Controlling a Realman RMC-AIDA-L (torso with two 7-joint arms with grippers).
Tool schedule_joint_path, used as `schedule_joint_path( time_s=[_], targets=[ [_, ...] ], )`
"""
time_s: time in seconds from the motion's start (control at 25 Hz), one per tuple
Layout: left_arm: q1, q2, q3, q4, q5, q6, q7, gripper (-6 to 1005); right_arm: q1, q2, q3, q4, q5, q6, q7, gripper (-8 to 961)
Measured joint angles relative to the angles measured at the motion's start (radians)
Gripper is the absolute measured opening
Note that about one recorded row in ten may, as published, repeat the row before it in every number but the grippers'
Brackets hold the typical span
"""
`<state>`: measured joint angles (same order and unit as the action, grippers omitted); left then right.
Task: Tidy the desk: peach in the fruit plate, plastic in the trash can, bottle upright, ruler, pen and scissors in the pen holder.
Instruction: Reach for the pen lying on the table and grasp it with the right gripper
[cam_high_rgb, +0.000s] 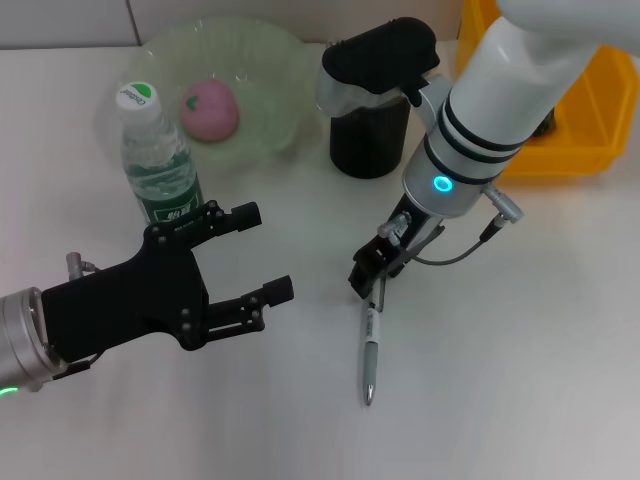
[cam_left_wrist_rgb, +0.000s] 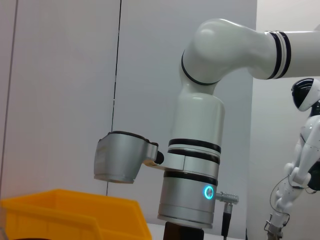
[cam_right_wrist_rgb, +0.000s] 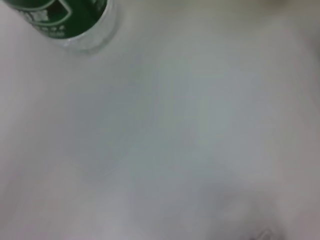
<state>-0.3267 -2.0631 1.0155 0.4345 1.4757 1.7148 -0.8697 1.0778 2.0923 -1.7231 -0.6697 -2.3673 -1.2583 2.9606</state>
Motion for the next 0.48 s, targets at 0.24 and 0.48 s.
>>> schedule_joint_path(
  time_s=[0.24, 0.48],
  targets=[
    [0.001, 0.000, 0.000, 0.000, 0.001, -0.001, 0.000, 835, 0.000, 0.000, -0.001, 0.005, -0.004, -0.002, 0.000, 437],
    [0.000, 0.000, 0.001, -0.002, 0.002, -0.003, 0.000, 835, 0.001, 0.000, -0.001, 0.006, -0.006, -0.006, 0.000, 295]
  ],
)
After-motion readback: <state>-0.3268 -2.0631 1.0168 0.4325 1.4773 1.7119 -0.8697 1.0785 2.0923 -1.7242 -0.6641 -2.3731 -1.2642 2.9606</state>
